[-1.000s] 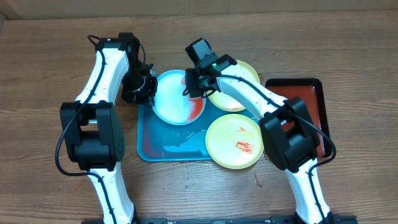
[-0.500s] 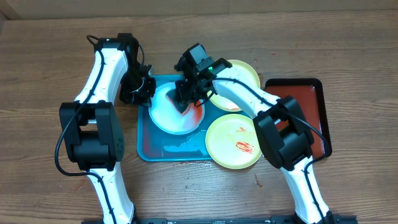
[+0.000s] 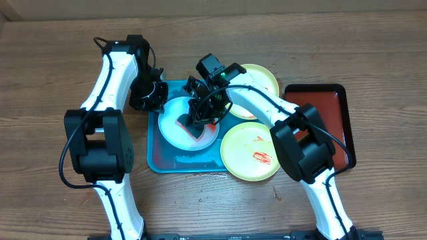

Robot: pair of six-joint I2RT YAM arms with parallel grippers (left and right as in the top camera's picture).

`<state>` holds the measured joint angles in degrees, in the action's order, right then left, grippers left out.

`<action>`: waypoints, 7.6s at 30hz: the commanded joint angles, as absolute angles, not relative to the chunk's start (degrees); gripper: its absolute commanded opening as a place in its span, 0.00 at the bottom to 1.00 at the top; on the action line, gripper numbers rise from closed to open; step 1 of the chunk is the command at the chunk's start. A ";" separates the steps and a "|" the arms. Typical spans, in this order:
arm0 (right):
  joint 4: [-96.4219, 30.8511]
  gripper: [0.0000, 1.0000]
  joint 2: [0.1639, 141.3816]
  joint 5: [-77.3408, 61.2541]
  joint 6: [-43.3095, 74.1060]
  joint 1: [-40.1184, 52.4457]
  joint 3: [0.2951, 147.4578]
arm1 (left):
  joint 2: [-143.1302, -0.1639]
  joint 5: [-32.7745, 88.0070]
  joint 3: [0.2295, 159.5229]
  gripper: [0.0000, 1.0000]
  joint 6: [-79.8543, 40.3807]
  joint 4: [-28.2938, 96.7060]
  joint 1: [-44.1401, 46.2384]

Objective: Clean dirty plates on tray and stack at the side
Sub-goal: 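Scrub the white plate with the sponge in the right gripper, then lift the white plate with the left gripper, raise the sponge away, then carry the white plate left and set it on the table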

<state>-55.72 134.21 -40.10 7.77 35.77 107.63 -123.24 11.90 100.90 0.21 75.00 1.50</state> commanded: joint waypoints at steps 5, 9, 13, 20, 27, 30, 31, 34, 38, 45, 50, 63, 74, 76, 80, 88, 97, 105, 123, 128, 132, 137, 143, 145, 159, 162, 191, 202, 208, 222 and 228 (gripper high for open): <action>-55.86 0.04 132.44 -42.04 3.99 39.00 108.38 | -123.96 14.70 102.15 0.04 -0.86 73.76 1.89; -55.16 0.04 132.44 -41.15 4.01 41.15 108.38 | -123.96 15.00 102.15 0.04 -0.86 73.65 1.89; -54.19 0.04 132.44 -41.01 4.58 42.63 108.40 | -123.96 15.00 102.15 0.04 -0.84 73.67 1.89; -54.04 0.04 132.44 -36.03 9.15 40.75 108.51 | -123.96 15.00 102.15 0.04 -0.84 73.69 1.89; -53.41 0.04 132.42 -11.64 22.79 38.48 108.51 | -123.96 14.98 102.15 0.04 -0.84 73.69 1.89; -53.12 0.04 132.42 -5.61 24.08 37.80 109.43 | -123.96 14.96 102.15 0.04 -0.84 73.69 1.89; -53.15 0.04 132.42 -5.10 24.05 37.58 110.08 | -123.96 14.92 102.15 0.04 -0.84 73.69 1.89; -54.24 0.04 132.42 -5.08 23.94 37.06 113.30 | -123.96 14.87 102.15 0.04 -0.84 73.69 1.89; -56.36 0.04 132.42 -5.21 23.55 36.88 117.16 | -123.96 14.85 102.15 0.04 -0.84 73.41 1.89; -57.84 0.04 132.42 -6.48 23.64 36.84 118.32 | -124.36 14.87 102.08 0.29 -3.79 68.10 1.91; -59.13 0.04 132.42 -6.48 23.88 36.18 118.43 | -125.27 16.01 101.71 0.45 -4.25 62.26 2.09; -60.90 0.04 132.42 -6.48 24.27 34.00 118.41 | -132.64 20.23 101.65 0.36 4.14 53.30 7.22; -61.12 0.04 132.42 -8.86 24.25 34.00 118.41 | -133.64 19.29 101.80 0.04 2.48 54.57 6.31; -60.99 0.04 132.33 -11.53 24.23 34.00 118.78 | -133.08 19.27 102.02 0.04 2.15 55.33 5.74; -61.04 0.04 130.34 -14.24 24.03 33.87 119.79 | -130.21 19.20 102.28 0.04 2.15 56.34 4.12; -62.35 0.04 122.39 -14.20 24.01 31.94 119.79 | -125.01 13.58 102.28 0.04 2.15 60.05 2.39; -68.25 0.04 118.43 -14.02 23.59 25.43 119.79 | -118.04 8.58 102.28 0.04 1.50 62.59 1.85; -75.00 0.04 112.99 -13.56 22.41 17.63 119.79 | -106.15 -2.00 102.28 0.04 -1.39 63.33 4.03; -81.45 0.04 111.96 -13.58 17.96 5.41 119.74 | -103.07 -52.23 96.82 0.04 -26.52 70.67 27.44; -81.43 0.04 111.96 -13.58 17.89 5.06 119.74 | -103.07 -58.19 90.32 0.04 -31.59 70.65 30.09; -81.38 0.04 111.96 -13.56 17.72 5.06 119.74 | -103.07 -60.62 86.37 0.04 -33.91 70.59 30.94; -81.54 0.04 111.96 -13.56 17.74 5.06 119.74 | -103.07 -60.64 85.41 0.04 -34.39 70.63 31.09; -82.00 0.04 111.96 -13.56 17.72 5.06 119.74 | -103.07 -60.86 85.41 0.04 -34.33 70.50 31.16; -82.19 0.04 111.96 -13.56 17.72 5.06 119.74 | -103.07 -60.86 85.41 0.04 -34.33 70.48 31.16; -82.39 0.04 111.96 -13.56 17.54 5.06 119.74 | -103.07 -72.66 85.41 0.04 -34.26 70.24 31.53; -82.43 0.04 111.96 -13.56 17.54 5.06 119.74 | -103.07 -82.15 85.41 0.04 -34.26 69.58 33.39; -84.18 0.04 111.98 -13.13 16.25 5.17 119.63 | -101.10 -5.30 86.54 0.04 -13.85 59.51 5.19; -84.12 0.04 111.98 -12.69 16.25 5.17 119.59 | -101.25 6.11 86.46 0.04 -11.51 56.58 -19.75; -84.12 0.04 111.98 -12.67 16.25 5.17 119.59 | -103.22 5.58 86.37 0.04 -11.60 55.11 -22.15; -84.42 0.04 111.98 -12.71 16.25 5.17 119.59 | -112.95 1.37 86.37 0.04 -12.51 55.37 -22.26; -84.58 0.04 111.98 -12.69 16.23 5.17 119.59 | -113.14 0.49 86.37 0.04 -13.52 54.11 -23.18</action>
